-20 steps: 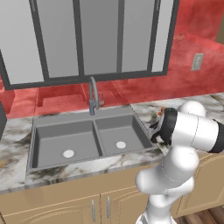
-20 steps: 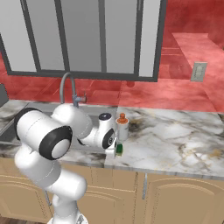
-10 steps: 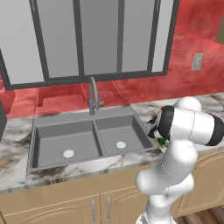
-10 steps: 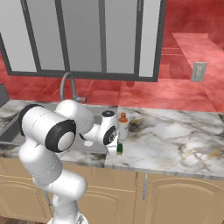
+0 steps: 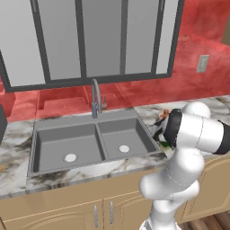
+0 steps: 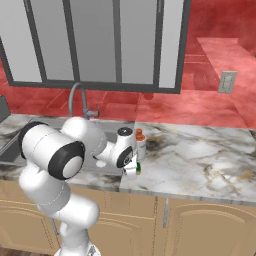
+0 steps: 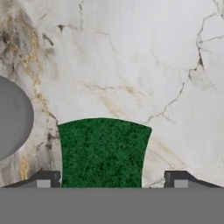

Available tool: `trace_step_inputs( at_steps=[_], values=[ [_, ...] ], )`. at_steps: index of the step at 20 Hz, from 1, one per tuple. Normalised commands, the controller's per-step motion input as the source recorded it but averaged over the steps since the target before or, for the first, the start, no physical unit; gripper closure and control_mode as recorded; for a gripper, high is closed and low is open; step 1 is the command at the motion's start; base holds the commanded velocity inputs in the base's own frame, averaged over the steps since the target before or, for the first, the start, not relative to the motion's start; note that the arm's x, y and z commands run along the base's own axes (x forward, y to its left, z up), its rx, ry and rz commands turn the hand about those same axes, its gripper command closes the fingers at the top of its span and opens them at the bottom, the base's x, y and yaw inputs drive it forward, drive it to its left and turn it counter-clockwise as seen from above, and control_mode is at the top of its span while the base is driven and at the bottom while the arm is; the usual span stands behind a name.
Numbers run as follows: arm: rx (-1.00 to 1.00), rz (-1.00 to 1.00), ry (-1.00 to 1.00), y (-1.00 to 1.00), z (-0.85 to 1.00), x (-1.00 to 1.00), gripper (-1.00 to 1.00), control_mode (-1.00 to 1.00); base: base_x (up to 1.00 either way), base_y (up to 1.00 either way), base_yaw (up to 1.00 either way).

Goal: Restock the sink supplies by placing the sponge and soap dispenser on the counter and next to the sink. Make sure the soap dispenser is upright.

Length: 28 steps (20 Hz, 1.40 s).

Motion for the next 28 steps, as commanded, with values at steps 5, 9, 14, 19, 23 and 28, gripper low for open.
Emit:
trace_step_inputs(
  at_steps=[5, 9, 14, 19, 23, 28],
  values=[
    [-0.02, 0.05, -0.09, 0.00, 0.39, -0.18, -1.00, -1.00, 0.00, 0.00, 0.00],
    [-0.03, 0.03, -0.14, 0.00, 0.60, -0.19, -1.00, -1.00, 0.00, 0.00, 0.00],
    [-0.03, 0.00, -0.16, 0.00, 0.73, -0.25, -1.00, -1.00, 0.00, 0.00, 0.00],
    [-0.02, 0.00, -0.17, 0.00, 0.84, -0.37, -1.00, -1.00, 0.00, 0.00, 0.00],
    [-0.02, 0.00, -0.21, 0.00, 0.97, -0.37, -1.00, -1.00, 0.00, 0.00, 0.00],
    [-0.01, 0.00, -0.21, 0.00, 1.00, -0.44, -1.00, -1.00, 0.00, 0.00, 0.00]
  ],
)
